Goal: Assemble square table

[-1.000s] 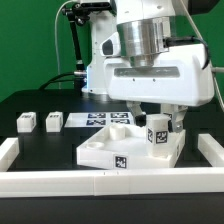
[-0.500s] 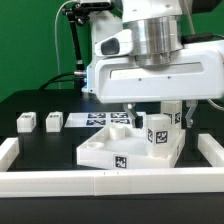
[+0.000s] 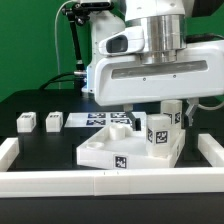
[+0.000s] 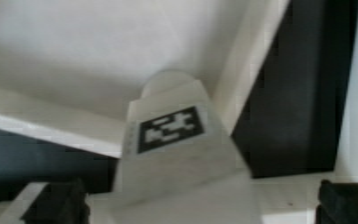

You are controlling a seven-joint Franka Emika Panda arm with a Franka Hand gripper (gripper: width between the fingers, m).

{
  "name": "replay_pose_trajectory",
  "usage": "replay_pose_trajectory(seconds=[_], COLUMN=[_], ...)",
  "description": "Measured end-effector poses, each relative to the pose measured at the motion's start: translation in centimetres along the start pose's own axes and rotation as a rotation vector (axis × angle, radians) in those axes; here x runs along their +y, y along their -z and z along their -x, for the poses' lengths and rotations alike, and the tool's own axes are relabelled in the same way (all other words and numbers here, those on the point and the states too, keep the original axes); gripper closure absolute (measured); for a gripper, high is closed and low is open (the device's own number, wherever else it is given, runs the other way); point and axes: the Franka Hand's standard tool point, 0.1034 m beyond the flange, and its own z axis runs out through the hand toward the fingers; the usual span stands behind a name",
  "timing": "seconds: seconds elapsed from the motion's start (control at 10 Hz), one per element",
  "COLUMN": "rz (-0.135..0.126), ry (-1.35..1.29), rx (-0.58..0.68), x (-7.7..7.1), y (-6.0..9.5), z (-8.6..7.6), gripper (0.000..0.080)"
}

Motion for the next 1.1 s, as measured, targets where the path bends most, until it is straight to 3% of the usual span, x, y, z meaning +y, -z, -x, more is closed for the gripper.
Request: replay_pose_trajectory(seconds=[0.2,0.4,0.7,1.1], rz=[0.001,0.001,0.001,-0.014], ry=[0.016,0.015,0.005,-0.306], rx=[0.004,0.004,0.004,0.007], x=[0.06,0.08,0.08,0.31], y=[-0.03,-0.03,-0.03,0.0], z=[0.0,0.0,0.0,-0.04], gripper=[0.0195,0.0484,0.051,0.051])
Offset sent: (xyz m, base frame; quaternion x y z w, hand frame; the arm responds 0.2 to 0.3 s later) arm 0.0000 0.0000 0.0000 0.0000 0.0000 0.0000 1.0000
